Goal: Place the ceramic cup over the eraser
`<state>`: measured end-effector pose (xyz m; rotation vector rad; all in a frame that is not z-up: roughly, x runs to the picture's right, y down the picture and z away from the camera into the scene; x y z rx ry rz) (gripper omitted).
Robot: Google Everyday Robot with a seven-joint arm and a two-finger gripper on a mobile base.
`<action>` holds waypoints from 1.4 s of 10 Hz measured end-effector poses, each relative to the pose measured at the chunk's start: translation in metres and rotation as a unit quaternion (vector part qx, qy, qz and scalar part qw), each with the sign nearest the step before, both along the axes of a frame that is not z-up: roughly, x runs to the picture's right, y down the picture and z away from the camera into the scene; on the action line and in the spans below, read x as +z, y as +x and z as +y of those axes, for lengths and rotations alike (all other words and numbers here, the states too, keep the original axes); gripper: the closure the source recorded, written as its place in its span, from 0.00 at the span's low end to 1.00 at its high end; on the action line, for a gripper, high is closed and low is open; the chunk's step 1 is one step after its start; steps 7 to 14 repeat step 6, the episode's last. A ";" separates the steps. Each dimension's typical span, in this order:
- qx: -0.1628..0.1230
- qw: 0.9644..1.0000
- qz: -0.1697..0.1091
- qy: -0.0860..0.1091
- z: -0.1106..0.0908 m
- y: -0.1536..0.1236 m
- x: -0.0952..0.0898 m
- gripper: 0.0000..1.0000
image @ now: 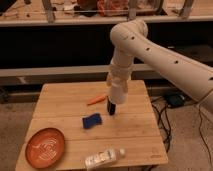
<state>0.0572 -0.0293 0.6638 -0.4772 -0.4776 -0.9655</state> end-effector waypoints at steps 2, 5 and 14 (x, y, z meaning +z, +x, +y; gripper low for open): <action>0.028 0.999 -0.018 0.002 -0.009 0.005 0.020 0.99; 0.036 0.999 -0.031 -0.003 -0.010 -0.002 0.029 0.99; 0.039 0.999 -0.032 -0.007 -0.008 -0.002 0.034 0.99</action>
